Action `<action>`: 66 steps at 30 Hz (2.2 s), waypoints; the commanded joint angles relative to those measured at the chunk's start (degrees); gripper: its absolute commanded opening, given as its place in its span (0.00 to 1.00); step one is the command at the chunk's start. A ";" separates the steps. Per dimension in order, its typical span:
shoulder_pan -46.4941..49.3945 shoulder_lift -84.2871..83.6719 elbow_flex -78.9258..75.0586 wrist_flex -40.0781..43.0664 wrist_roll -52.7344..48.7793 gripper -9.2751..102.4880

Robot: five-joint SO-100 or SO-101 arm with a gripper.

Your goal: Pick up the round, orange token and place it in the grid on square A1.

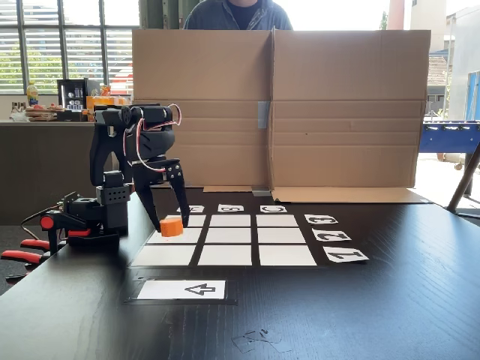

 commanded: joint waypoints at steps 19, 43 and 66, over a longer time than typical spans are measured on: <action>-8.35 38.14 32.17 1.41 0.44 0.15; -10.81 47.20 49.13 -1.93 0.00 0.15; -9.23 35.60 58.27 -17.67 -0.88 0.14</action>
